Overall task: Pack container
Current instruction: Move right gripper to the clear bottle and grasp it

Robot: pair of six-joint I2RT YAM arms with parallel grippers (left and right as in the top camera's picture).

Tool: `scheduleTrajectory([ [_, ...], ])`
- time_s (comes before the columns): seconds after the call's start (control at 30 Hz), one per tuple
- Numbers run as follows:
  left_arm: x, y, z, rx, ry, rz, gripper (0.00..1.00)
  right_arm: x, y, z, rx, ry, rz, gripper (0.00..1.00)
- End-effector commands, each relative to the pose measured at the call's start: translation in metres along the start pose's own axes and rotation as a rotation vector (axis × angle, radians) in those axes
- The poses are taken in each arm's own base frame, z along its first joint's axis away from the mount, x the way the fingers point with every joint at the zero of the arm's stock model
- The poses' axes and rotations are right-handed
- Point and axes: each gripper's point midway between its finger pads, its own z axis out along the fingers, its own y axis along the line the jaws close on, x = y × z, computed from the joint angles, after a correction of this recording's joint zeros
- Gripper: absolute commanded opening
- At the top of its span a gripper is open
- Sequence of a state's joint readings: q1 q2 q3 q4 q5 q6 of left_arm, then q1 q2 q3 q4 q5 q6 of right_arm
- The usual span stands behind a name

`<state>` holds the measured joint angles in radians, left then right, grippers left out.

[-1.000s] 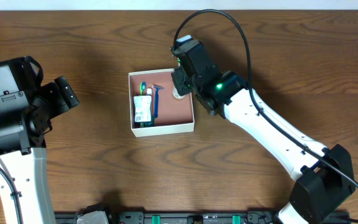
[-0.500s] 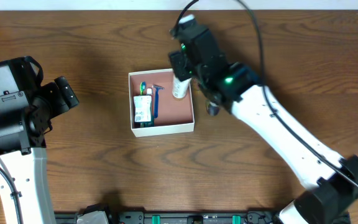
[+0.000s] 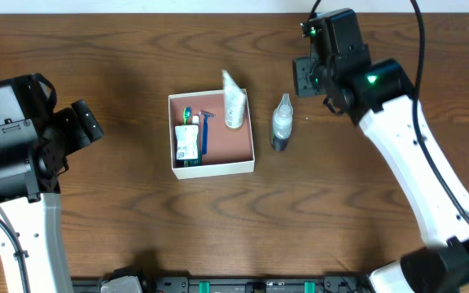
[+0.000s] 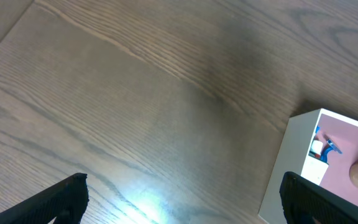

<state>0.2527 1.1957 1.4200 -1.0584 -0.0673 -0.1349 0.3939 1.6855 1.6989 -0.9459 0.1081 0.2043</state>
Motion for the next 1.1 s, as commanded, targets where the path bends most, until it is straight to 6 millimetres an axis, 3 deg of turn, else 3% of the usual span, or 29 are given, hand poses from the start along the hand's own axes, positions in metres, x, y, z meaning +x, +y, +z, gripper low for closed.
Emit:
scheduleTrajectory([
  [0.0, -0.003, 0.003, -0.002, -0.014, -0.010, -0.015, 0.98, 0.023, 0.021, 0.027, -0.108, 0.126, 0.016, 0.55],
  [0.27, -0.003, 0.003, -0.002, -0.013, -0.010, -0.014, 0.99, 0.055, 0.041, 0.064, -0.156, 0.270, -0.003, 0.58],
  [0.6, -0.003, 0.003, -0.002, -0.014, -0.009, -0.014, 0.98, 0.095, 0.052, 0.077, -0.146, 0.428, -0.037, 0.55],
  [0.83, -0.002, 0.003, -0.002, -0.014, -0.009, -0.014, 0.98, 0.102, 0.037, 0.080, -0.048, 0.445, -0.015, 0.58],
  [1.07, -0.002, 0.004, -0.002, -0.014, -0.009, -0.015, 0.98, 0.101, 0.037, 0.084, -0.047, 0.435, -0.013, 0.62],
])
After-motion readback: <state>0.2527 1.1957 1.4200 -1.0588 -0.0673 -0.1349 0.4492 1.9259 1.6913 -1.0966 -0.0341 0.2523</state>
